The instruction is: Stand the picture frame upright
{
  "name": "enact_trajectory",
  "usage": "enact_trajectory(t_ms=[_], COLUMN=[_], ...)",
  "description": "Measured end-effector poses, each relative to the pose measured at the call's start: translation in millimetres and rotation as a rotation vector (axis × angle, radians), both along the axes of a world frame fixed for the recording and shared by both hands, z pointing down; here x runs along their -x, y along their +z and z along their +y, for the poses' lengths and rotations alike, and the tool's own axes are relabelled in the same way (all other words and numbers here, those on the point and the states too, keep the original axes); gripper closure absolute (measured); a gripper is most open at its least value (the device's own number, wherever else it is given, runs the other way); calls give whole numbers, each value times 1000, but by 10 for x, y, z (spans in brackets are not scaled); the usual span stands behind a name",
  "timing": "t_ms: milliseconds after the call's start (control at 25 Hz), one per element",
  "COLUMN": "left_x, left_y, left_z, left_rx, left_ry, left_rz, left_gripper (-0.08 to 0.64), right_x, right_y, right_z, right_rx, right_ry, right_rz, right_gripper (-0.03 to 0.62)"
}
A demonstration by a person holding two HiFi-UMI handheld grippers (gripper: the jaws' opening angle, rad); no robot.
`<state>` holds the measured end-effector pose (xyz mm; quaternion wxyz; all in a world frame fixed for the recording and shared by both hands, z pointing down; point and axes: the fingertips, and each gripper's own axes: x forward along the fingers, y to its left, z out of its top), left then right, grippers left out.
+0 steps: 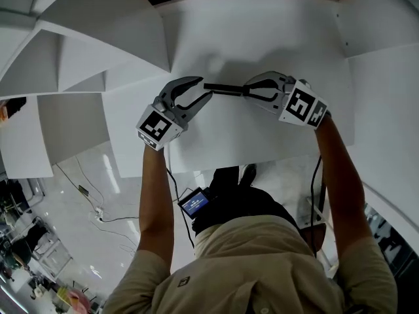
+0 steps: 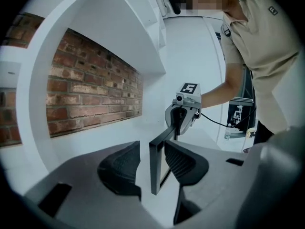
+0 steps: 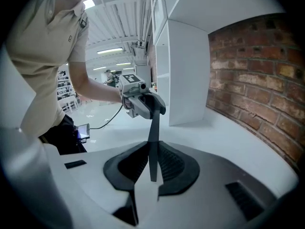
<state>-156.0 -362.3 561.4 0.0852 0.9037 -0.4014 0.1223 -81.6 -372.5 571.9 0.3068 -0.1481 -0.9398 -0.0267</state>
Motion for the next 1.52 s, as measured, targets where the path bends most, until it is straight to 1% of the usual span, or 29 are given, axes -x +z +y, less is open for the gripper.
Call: enact_trajectory(t_ms=[160, 320, 480, 720, 840, 960, 1160, 1360, 1520], left_x=[-1, -80, -94, -79, -63, -29, -69, -98, -106], left_y=[15, 25, 23, 49, 43, 34, 68, 39, 37], left_z=[-14, -8, -27, 6, 73, 139, 163, 161, 135], left_rx=[-4, -8, -21, -49, -59, -63, -56, -62, -62], left_ry=[42, 99, 65, 3, -25, -44, -30, -19, -15], left_rz=[28, 24, 4, -49, -58, -49, -77, -69, -73], left_gripper=[408, 408, 411, 442, 449, 451, 450, 449, 449], right_x=[47, 94, 83, 153, 206, 256, 247, 243, 233], right_y=[7, 18, 69, 109, 100, 96, 134, 159, 172], right_z=[10, -17, -58, -145, -142, -109, -98, -61, -89], right_rx=[-11, -29, -69, -107, -109, -97, -81, -68, -65], right_ry=[-28, -23, 17, 160, 223, 257, 255, 226, 225], right_rz=[5, 4, 10, -15, -30, -42, -37, -26, -23], right_gripper=[529, 529, 529, 514, 505, 501, 495, 452, 442])
